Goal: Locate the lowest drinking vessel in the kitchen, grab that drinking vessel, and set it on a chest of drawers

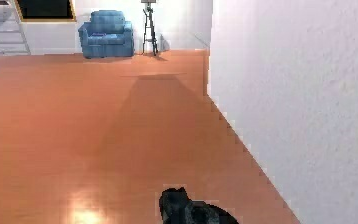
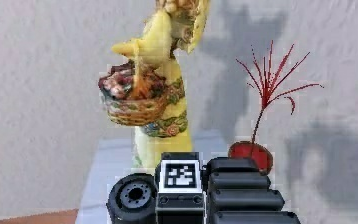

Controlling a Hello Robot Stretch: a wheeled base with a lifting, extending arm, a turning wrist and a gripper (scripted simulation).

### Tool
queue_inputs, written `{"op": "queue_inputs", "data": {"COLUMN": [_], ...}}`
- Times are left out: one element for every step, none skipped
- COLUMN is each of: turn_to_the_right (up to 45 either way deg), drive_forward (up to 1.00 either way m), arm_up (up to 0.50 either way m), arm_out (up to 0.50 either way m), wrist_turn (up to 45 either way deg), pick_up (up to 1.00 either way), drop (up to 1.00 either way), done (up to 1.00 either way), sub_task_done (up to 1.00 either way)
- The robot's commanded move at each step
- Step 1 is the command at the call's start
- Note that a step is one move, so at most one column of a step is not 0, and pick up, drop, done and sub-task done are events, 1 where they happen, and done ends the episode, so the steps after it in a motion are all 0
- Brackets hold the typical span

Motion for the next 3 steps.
{"op": "queue_inputs", "data": {"turn_to_the_right": [-45.0, -42.0, 45.0], "drive_forward": [0.0, 0.0, 0.0], "arm_up": [0.0, 0.0, 0.0], "arm_out": [0.0, 0.0, 0.0], "wrist_turn": [0.0, 0.0, 0.0], "pick_up": [0.0, 0.0, 0.0], "drop": [0.0, 0.0, 0.0], "done": [0.0, 0.0, 0.0], "sub_task_done": [0.0, 0.0, 0.0]}}
